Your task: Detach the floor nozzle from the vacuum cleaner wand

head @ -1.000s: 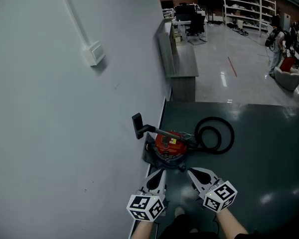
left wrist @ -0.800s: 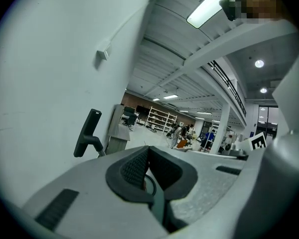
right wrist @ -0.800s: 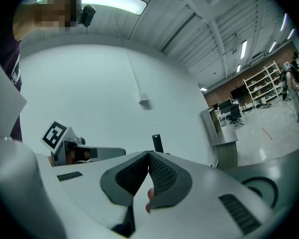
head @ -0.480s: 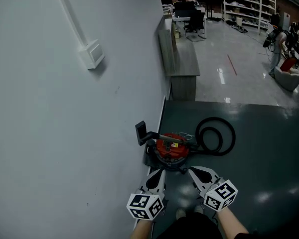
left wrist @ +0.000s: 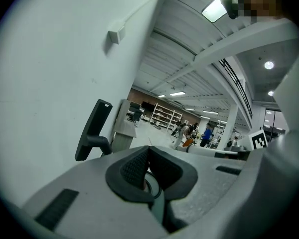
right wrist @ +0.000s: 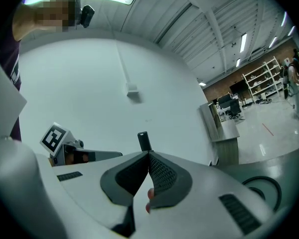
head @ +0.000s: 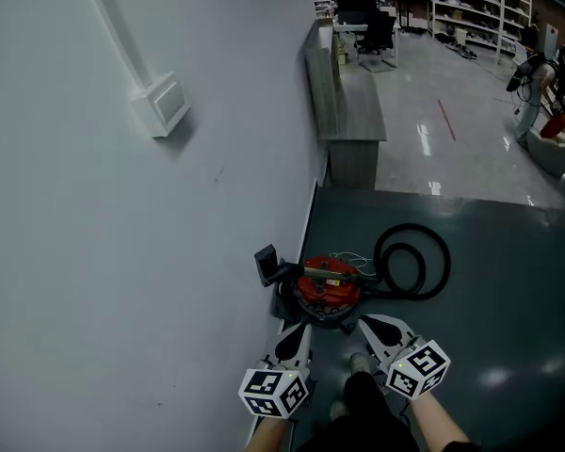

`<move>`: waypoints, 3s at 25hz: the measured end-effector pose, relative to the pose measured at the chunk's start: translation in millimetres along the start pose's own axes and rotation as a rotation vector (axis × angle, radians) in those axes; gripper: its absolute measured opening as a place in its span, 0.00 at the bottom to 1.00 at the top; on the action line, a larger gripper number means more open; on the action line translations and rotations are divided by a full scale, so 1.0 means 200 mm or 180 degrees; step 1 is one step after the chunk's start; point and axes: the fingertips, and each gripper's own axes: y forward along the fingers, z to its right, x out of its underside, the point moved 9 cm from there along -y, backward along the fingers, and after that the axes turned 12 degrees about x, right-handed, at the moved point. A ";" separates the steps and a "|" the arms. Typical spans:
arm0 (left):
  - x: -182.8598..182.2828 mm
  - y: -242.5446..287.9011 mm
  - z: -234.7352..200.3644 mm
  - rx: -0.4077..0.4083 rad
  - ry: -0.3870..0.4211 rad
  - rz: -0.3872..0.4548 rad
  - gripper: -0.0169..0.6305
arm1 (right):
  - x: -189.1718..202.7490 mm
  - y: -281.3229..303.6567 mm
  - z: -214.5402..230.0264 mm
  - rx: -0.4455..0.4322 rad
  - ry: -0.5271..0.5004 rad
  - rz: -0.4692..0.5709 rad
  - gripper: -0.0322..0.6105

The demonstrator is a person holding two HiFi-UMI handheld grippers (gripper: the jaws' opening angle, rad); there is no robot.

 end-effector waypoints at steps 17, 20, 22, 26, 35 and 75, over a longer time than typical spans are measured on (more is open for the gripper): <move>-0.06 0.38 -0.27 -0.0466 -0.0260 -0.0008 0.03 | -0.06 0.55 0.34 -0.0468 0.0043 -0.0355 0.08; -0.07 0.42 -0.29 -0.0559 -0.0294 -0.0005 0.03 | -0.08 0.62 0.38 -0.0566 0.0067 -0.0401 0.08; -0.07 0.45 -0.30 -0.0611 -0.0310 -0.0003 0.03 | -0.09 0.65 0.39 -0.0627 0.0074 -0.0435 0.08; -0.08 0.47 -0.29 -0.0708 -0.0331 0.0013 0.03 | -0.09 0.69 0.42 -0.0746 0.0044 -0.0503 0.08; -0.03 0.47 -0.31 -0.0869 -0.0351 0.0090 0.03 | -0.06 0.75 0.41 -0.0886 -0.0122 -0.0487 0.08; 0.31 0.69 -0.85 -0.0973 -0.1098 0.1219 0.41 | 0.57 1.31 0.34 -0.1343 -0.2458 -0.0317 0.30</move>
